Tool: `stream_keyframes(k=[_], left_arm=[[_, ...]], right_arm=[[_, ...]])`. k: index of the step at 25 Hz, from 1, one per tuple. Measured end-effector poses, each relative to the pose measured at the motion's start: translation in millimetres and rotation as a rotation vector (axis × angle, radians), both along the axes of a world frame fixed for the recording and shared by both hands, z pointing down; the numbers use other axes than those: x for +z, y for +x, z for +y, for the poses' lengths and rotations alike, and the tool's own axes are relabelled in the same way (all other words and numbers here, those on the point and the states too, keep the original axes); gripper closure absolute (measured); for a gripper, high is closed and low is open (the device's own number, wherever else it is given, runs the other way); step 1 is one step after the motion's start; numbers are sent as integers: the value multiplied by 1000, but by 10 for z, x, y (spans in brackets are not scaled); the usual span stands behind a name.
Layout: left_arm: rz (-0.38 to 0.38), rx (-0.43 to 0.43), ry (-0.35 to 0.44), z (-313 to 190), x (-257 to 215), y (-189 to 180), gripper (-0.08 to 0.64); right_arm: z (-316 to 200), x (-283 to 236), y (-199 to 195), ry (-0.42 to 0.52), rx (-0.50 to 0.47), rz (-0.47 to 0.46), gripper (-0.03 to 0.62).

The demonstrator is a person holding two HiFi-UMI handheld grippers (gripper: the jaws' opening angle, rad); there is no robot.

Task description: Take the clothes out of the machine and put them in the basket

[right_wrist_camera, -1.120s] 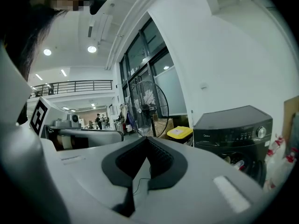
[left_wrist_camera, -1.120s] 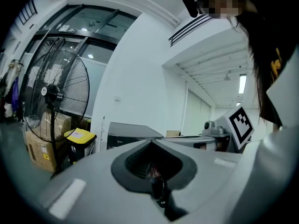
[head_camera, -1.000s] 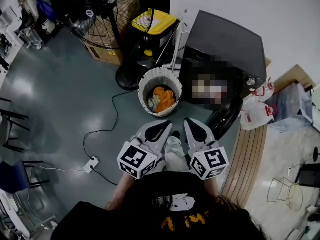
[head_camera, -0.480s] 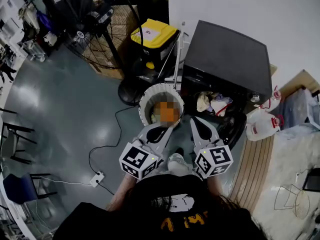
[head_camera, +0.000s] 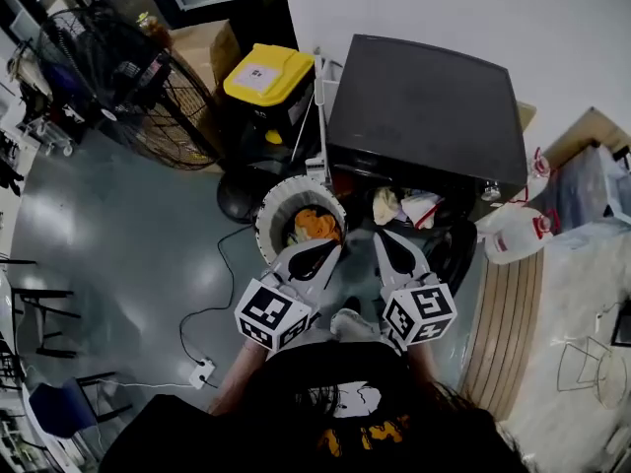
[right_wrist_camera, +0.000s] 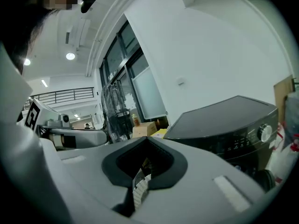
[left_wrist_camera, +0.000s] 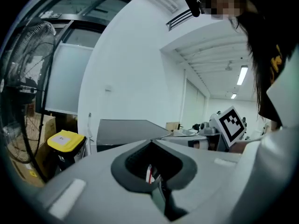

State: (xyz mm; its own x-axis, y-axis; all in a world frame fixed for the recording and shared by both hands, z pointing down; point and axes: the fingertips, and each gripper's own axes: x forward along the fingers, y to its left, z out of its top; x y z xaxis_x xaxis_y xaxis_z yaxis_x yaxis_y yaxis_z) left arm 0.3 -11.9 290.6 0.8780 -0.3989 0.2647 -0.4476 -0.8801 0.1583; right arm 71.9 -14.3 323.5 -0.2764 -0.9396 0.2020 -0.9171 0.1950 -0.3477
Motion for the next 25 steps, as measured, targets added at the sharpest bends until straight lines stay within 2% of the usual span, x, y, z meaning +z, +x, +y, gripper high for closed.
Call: stream_keyframes(k=[9, 13, 20, 25], left_arm=[[-54, 103, -33, -191, 218, 484, 560], [-69, 169, -24, -252, 350, 648, 560], [-62, 304, -33, -449, 636, 835, 560], [-96, 409, -33, -578, 904, 880, 560]], right_arm=[[-120, 381, 464, -67, 89, -13, 565], [-188, 617, 667, -89, 144, -11, 565], [-374, 1154, 1003, -127, 296, 23, 565], [-452, 1556, 1165, -161, 425, 12, 565]])
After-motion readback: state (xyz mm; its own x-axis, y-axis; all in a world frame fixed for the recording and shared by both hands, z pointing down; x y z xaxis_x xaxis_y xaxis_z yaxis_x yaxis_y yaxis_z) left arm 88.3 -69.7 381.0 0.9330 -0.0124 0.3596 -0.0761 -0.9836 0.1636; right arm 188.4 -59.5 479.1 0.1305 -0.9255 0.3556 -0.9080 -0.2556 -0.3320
